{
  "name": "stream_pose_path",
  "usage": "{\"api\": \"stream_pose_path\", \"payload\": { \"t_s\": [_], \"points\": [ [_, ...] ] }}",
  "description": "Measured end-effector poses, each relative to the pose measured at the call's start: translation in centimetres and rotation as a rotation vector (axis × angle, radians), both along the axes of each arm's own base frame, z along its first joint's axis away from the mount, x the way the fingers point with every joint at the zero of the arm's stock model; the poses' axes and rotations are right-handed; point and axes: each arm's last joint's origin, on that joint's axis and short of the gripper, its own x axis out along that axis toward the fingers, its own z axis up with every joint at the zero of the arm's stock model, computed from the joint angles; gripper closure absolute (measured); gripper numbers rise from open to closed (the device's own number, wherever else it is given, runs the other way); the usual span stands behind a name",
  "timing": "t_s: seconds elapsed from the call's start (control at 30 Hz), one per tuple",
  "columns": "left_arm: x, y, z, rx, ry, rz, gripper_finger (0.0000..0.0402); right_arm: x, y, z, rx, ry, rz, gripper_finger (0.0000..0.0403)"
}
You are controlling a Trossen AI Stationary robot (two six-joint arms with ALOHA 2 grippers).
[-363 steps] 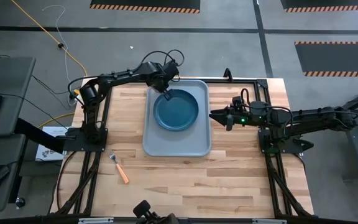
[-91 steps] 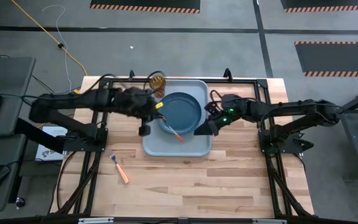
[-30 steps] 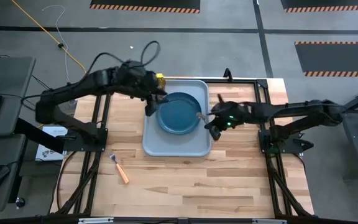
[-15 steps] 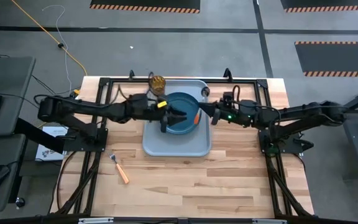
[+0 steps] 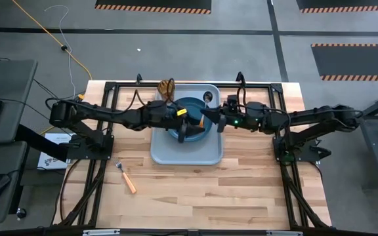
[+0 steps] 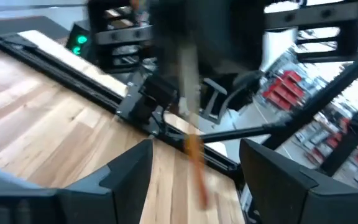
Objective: Pick and place plate/cup/fork/spoon on tray
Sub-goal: Put the orange spoon on the bottom side of the light blue tray
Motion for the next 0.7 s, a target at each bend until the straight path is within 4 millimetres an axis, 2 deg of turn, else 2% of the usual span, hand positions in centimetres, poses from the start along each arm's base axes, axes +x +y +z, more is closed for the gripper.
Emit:
{"api": "stream_pose_path", "payload": {
  "t_s": [0.1, 0.17, 0.33, 0.37, 0.57, 0.7],
  "points": [
    [0.0, -0.2, -0.1, 0.000, 0.007, -0.018, 0.0193, 0.0, -0.1, -0.1, 0.001, 0.009, -0.022, 0.0403],
    [0.0, -0.2, -0.1, 0.003, 0.013, -0.019, 0.0225, 0.0, -0.1, -0.1, 0.001, 0.011, -0.024, 0.0403],
    [0.0, -0.1, -0.4, 0.034, 0.037, 0.005, 0.0363, 0.0, -0.1, -0.2, 0.002, 0.017, -0.022, 0.0403],
    [0.0, -0.1, -0.4, 0.037, 0.039, 0.009, 0.0381, 0.0, -0.1, -0.2, -0.002, 0.016, -0.022, 0.0403],
    [-0.2, 0.2, -0.9, 0.041, 0.098, 0.014, 0.0396, 0.0, 0.0, -0.3, -0.002, 0.030, 0.011, 0.0398],
    [-1.5, 0.8, -0.6, 0.079, 0.191, 0.005, 0.0398, -0.6, -0.4, -0.3, 0.046, 0.085, 0.079, 0.0363]
  ]
}}
